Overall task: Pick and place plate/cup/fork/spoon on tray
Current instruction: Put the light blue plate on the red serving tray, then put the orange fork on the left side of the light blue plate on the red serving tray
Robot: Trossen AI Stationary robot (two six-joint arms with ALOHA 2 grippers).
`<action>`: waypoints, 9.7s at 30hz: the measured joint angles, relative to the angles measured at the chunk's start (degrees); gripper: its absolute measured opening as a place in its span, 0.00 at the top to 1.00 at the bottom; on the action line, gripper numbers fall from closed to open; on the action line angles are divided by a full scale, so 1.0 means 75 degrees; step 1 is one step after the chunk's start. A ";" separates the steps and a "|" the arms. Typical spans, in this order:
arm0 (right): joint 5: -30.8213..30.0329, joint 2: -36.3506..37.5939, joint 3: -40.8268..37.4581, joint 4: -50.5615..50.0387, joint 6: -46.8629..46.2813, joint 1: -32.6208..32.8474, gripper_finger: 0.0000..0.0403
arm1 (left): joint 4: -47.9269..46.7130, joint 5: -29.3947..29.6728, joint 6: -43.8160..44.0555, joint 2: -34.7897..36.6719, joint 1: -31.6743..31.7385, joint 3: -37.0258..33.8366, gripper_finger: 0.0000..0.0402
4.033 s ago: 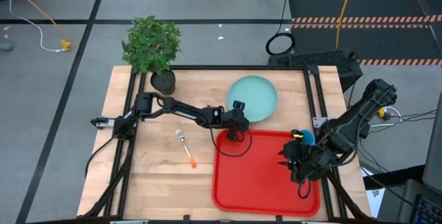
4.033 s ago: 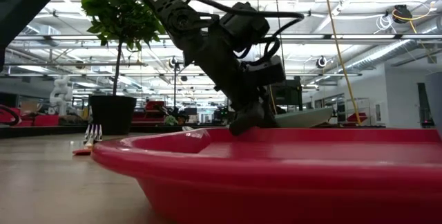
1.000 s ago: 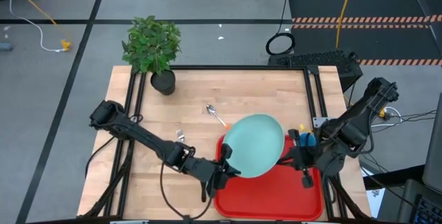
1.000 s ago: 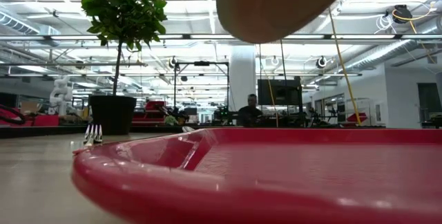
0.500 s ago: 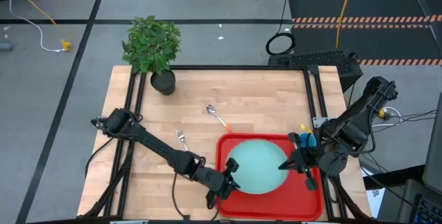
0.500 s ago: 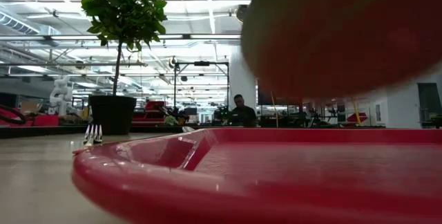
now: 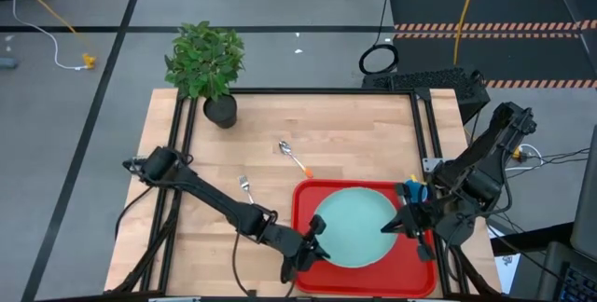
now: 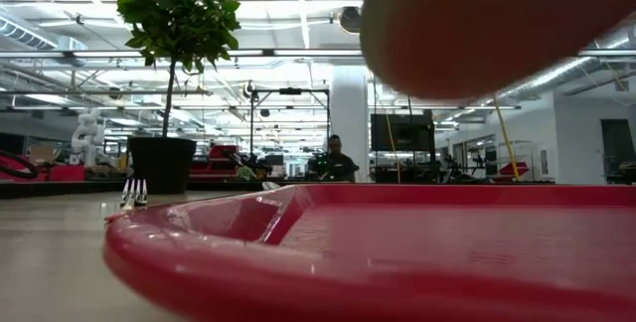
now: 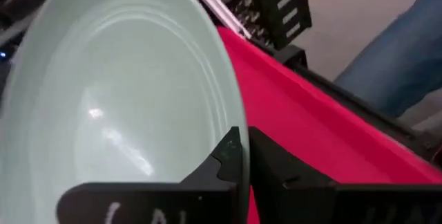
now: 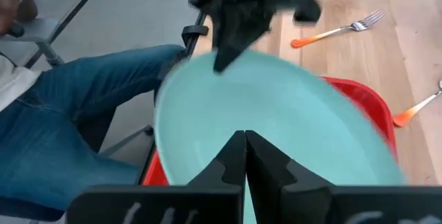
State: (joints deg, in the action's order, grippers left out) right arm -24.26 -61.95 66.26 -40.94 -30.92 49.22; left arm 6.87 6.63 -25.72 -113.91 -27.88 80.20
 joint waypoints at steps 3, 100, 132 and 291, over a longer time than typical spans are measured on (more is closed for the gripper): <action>-0.0174 0.0000 0.0000 0.0000 0.0007 -0.0001 1.00 | -0.0210 0.0010 0.0024 -0.0164 -0.0053 -0.0032 0.98; -0.0603 -0.0009 -0.0451 0.0345 -0.0210 -0.0199 1.00 | -0.7180 0.0709 0.4024 -0.1247 0.0024 0.2885 0.75; -0.0074 -0.0012 -0.0918 0.0450 -0.0796 -0.0762 1.00 | -0.5898 0.1085 0.3647 -0.1760 0.1081 0.2565 0.98; 0.0681 -0.0070 -0.2022 0.3082 -0.1169 -0.0450 1.00 | -0.9591 0.3356 2.0950 -0.0645 -0.0501 -0.1772 0.97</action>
State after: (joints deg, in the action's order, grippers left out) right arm -19.15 -62.48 51.09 -17.82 -39.68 45.84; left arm -65.07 31.80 131.41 -118.75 -31.64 66.91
